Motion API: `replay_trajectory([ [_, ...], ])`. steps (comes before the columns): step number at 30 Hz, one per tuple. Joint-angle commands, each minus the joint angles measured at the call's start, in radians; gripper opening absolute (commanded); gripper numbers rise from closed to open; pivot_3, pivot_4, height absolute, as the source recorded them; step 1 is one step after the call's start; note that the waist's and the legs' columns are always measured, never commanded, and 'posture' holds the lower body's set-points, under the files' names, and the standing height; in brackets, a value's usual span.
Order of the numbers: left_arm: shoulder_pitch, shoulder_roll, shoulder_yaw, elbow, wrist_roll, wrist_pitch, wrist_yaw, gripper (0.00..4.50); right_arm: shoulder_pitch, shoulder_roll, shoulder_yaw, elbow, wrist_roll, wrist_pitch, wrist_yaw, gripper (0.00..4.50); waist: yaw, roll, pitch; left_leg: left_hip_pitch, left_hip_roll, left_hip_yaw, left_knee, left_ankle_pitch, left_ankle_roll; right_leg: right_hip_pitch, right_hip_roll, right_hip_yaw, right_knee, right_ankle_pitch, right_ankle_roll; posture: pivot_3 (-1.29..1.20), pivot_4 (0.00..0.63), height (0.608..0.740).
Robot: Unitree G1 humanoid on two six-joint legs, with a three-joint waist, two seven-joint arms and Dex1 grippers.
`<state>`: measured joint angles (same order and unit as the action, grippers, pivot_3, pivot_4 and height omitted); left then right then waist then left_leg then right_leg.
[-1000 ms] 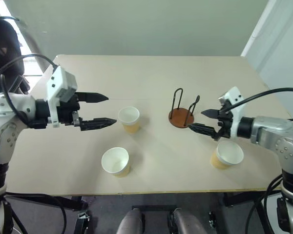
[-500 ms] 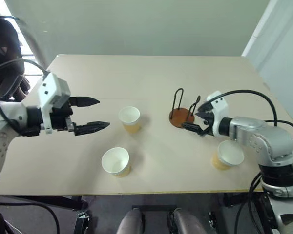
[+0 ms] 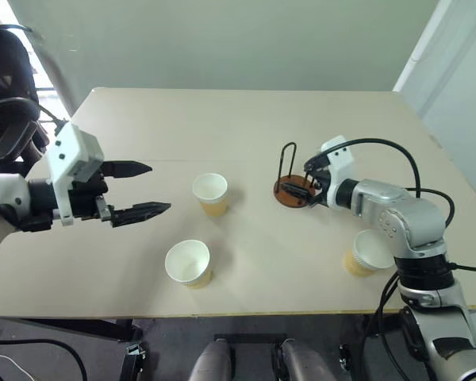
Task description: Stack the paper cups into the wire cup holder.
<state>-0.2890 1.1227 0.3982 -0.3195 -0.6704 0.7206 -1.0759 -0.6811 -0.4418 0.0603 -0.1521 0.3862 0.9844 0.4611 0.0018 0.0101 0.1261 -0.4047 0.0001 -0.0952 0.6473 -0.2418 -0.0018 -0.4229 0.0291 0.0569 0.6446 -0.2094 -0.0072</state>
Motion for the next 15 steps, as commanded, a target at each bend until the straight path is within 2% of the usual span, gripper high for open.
replay_trajectory([
  [1,0.001,0.018,0.044,-0.032,-0.009,0.002,0.011,4.5,-0.03,0.001,0.002,-0.018,-0.014,-0.024,0.003,2.89,0.0,0.0,0.0,0.0,0.0,0.0,0.0,0.0,0.0,0.0,0.0,0.0,0.0,0.0,0.0,0.0,0.15,0.74],
  [9,-0.003,0.017,0.037,-0.03,-0.006,-0.008,0.017,4.5,-0.034,0.001,0.018,-0.011,-0.032,-0.03,0.012,0.02,0.0,0.0,0.0,0.0,0.0,0.0,0.0,0.0,-0.001,0.0,0.0,0.0,0.0,0.0,-0.001,0.0,0.15,0.74],
  [15,-0.001,0.016,0.038,-0.03,-0.004,-0.013,0.018,4.5,-0.03,-0.002,0.026,-0.009,-0.036,-0.036,0.022,0.02,0.0,0.0,0.0,0.0,0.0,0.0,0.0,0.0,-0.001,0.0,0.0,0.0,0.0,0.0,-0.001,0.0,0.15,0.74],
])
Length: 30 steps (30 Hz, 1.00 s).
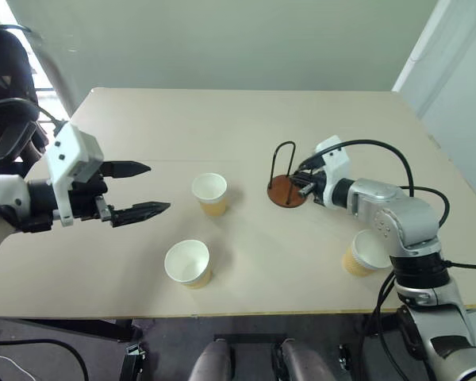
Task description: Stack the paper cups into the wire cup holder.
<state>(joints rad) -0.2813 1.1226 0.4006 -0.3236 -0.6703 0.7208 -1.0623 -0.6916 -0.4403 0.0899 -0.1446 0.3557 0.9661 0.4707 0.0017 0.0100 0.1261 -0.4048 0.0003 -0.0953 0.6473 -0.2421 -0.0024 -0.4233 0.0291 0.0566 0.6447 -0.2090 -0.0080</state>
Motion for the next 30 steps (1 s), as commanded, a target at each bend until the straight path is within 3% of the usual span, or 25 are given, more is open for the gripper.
replay_trajectory([
  [1,-0.009,0.015,0.036,-0.026,-0.005,-0.013,0.005,4.5,-0.018,-0.004,-0.003,-0.016,-0.005,-0.019,0.016,0.02,0.0,0.0,0.0,0.0,0.0,0.0,0.0,0.0,0.0,0.0,0.0,0.0,0.0,0.0,0.0,0.0,0.15,0.74],
  [6,-0.008,0.021,0.042,-0.025,-0.008,-0.009,0.0,4.5,-0.003,-0.045,-0.021,-0.018,0.017,-0.047,0.094,0.02,0.0,0.0,0.0,0.0,0.0,0.0,0.0,0.0,0.0,0.0,0.0,0.0,0.0,0.0,0.0,0.0,0.15,0.74],
  [14,-0.026,0.038,0.02,-0.005,-0.009,-0.009,-0.02,4.5,0.112,-0.248,-0.005,-0.271,0.221,-0.056,0.469,0.02,0.002,0.0,0.0,-0.003,0.0,0.0,0.0,0.0,-0.001,-0.002,0.0,0.0,-0.001,0.0,0.0,0.0,0.15,0.74],
  [19,-0.064,0.044,-0.017,0.021,-0.006,-0.015,-0.04,4.5,0.174,-0.329,0.022,-0.37,0.301,-0.063,0.6,0.02,0.0,-0.003,-0.001,-0.003,0.0,0.0,0.0,0.001,-0.003,-0.002,0.001,0.0,-0.001,-0.001,0.0,0.0,0.15,0.74],
  [30,-0.109,0.052,-0.062,0.041,-0.002,-0.011,-0.066,4.5,0.281,-0.379,0.077,-0.416,0.255,-0.192,0.647,0.02,0.0,-0.003,-0.001,-0.003,0.0,0.0,0.002,0.005,-0.001,-0.001,0.001,0.0,0.0,0.0,-0.001,0.0,0.15,0.74],
])
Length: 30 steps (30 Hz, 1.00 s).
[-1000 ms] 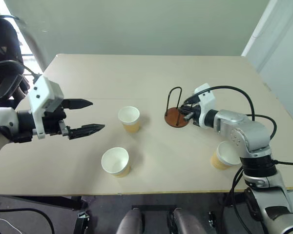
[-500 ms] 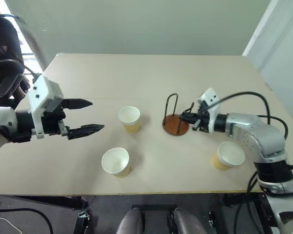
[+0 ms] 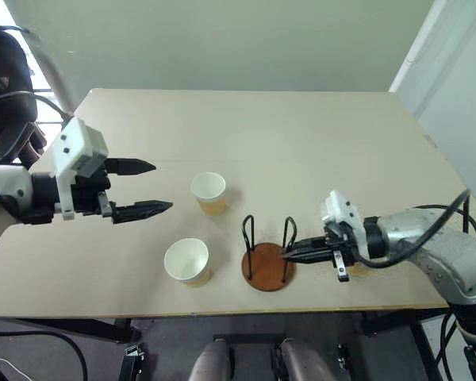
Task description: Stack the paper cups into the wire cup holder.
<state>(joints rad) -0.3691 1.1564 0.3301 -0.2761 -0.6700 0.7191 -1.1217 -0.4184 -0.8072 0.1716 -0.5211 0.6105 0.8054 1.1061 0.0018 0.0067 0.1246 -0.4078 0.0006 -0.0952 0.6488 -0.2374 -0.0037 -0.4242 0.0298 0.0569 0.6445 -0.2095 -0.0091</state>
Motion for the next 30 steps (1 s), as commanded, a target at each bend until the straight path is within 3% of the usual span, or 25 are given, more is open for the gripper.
replay_trajectory([
  [1,-0.023,0.018,0.007,-0.004,-0.001,-0.01,-0.008,4.5,0.009,-0.01,-0.004,-0.041,0.003,-0.033,0.012,0.02,0.0,0.0,0.0,0.0,0.0,0.0,0.0,0.0,0.0,0.0,0.0,0.0,0.0,0.0,0.0,0.0,0.15,0.74],
  [17,-0.043,0.009,-0.024,0.017,0.019,-0.031,-0.011,4.5,-0.027,-0.013,0.108,0.002,-0.158,-0.181,0.038,0.02,0.0,0.0,0.0,0.0,0.0,0.0,0.0,0.0,0.0,0.0,0.0,0.0,0.0,0.001,0.001,0.0,0.15,0.74],
  [21,-0.046,0.004,-0.024,0.013,0.021,-0.032,-0.009,4.5,-0.042,-0.018,0.13,0.001,-0.19,-0.176,0.041,1.02,0.0,-0.001,0.0,0.0,0.0,0.0,0.0,0.0,0.0,0.0,0.0,0.0,0.0,0.002,0.001,0.0,0.15,0.74],
  [30,-0.061,-0.006,-0.034,0.022,0.024,-0.043,-0.01,4.5,-0.084,-0.067,0.134,-0.049,-0.193,-0.12,0.065,4.27,0.0,-0.001,0.0,0.0,0.0,0.0,0.0,0.0,0.0,0.0,0.0,0.0,0.0,0.002,0.001,0.0,0.15,0.74],
])
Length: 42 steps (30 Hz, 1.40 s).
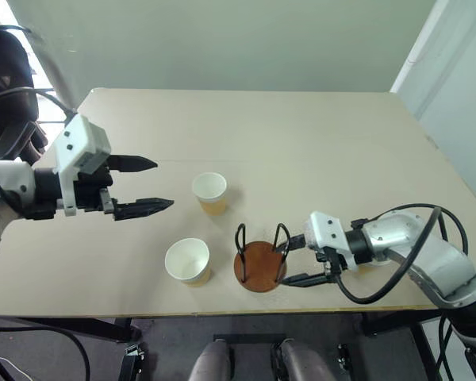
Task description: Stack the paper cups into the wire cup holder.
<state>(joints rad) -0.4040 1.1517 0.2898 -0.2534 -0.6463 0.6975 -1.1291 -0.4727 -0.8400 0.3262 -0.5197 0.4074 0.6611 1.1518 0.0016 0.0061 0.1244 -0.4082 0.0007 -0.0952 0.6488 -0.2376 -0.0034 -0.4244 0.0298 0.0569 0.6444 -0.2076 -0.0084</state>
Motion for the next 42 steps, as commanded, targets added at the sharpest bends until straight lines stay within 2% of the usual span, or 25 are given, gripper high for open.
replay_trajectory([
  [1,-0.032,-0.005,0.004,0.0,-0.002,-0.024,-0.004,4.5,-0.035,-0.06,-0.031,-0.064,0.016,0.039,0.031,4.45,0.0,0.0,0.0,0.0,0.0,0.0,0.0,0.0,0.0,0.0,0.0,0.0,0.0,0.0,0.0,0.0,0.15,0.74],
  [7,-0.145,-0.025,0.038,-0.037,-0.195,0.086,-0.05,4.5,-0.096,-0.195,-0.173,-0.122,0.115,0.118,0.083,4.45,0.004,-0.002,0.001,-0.002,0.0,0.0,0.0,0.0,0.0,0.0,0.0,0.0,0.0,-0.001,-0.002,0.0,0.15,0.74],
  [12,-0.16,-0.008,0.033,-0.038,-0.256,0.117,-0.101,4.5,-0.161,-0.285,-0.337,0.048,0.145,0.1,0.126,4.45,0.004,-0.002,0.001,-0.001,0.0,0.0,0.0,0.0,0.0,0.0,0.0,0.0,-0.001,-0.001,-0.002,0.0,0.15,0.74],
  [14,-0.15,-0.001,-0.017,-0.082,-0.249,0.116,-0.127,4.5,-0.095,-0.364,-0.395,0.104,0.104,0.065,0.148,4.45,0.007,-0.002,0.001,-0.001,0.0,0.0,0.0,0.0,0.0,0.0,0.0,0.0,-0.001,-0.002,-0.002,0.0,0.15,0.74],
  [18,-0.11,0.035,-0.071,-0.168,-0.247,0.112,-0.191,4.5,0.22,-0.503,-0.547,0.139,-0.017,-0.054,0.215,4.45,0.025,-0.004,0.0,-0.001,0.0,0.0,0.0,-0.002,0.001,0.002,0.0,0.001,-0.001,-0.005,0.003,0.0,0.15,0.74],
  [21,-0.111,0.051,-0.075,-0.154,-0.233,0.104,-0.207,4.5,0.386,-0.506,-0.652,0.106,-0.033,-0.067,0.242,4.45,0.024,-0.004,0.001,-0.001,0.0,0.0,0.0,-0.005,0.0,0.002,0.0,0.0,-0.001,-0.005,0.003,0.0,0.15,0.74],
  [25,-0.096,0.073,-0.075,-0.172,-0.231,0.104,-0.228,4.5,0.486,-0.486,-0.736,0.047,-0.009,-0.054,0.257,4.45,0.01,-0.003,0.001,0.001,0.0,0.002,0.0,-0.006,-0.001,0.002,0.0,0.001,0.0,-0.007,0.003,0.0,0.15,0.74],
  [29,-0.079,0.088,-0.055,-0.171,-0.223,0.098,-0.239,4.5,0.49,-0.481,-0.746,0.02,0.017,-0.05,0.253,4.45,0.004,-0.003,0.001,0.004,0.0,0.003,0.0,-0.005,0.0,0.006,0.0,0.002,-0.001,-0.007,0.003,0.0,0.15,0.74],
  [33,-0.053,0.099,-0.023,-0.181,-0.222,0.096,-0.23,4.5,0.475,-0.479,-0.684,-0.008,0.022,-0.053,0.228,4.45,0.004,-0.003,0.001,0.005,0.0,0.003,0.001,-0.003,0.003,0.008,0.0,0.003,-0.001,-0.011,-0.001,0.0,0.15,0.74],
  [39,-0.015,0.029,0.056,-0.206,-0.216,0.042,-0.146,4.5,0.433,-0.49,-0.568,0.022,-0.034,-0.08,0.179,4.45,0.005,-0.003,0.001,0.004,-0.001,0.003,0.003,-0.003,0.004,0.009,0.001,0.004,-0.001,-0.01,0.0,0.0,0.15,0.74],
  [42,0.015,0.02,0.088,-0.218,-0.226,0.041,-0.133,4.5,0.421,-0.494,-0.552,0.027,-0.03,-0.084,0.182,4.45,0.006,-0.003,0.001,0.004,-0.001,0.002,0.004,-0.003,0.004,0.009,0.001,0.004,-0.001,-0.006,0.007,0.0,0.15,0.74],
])
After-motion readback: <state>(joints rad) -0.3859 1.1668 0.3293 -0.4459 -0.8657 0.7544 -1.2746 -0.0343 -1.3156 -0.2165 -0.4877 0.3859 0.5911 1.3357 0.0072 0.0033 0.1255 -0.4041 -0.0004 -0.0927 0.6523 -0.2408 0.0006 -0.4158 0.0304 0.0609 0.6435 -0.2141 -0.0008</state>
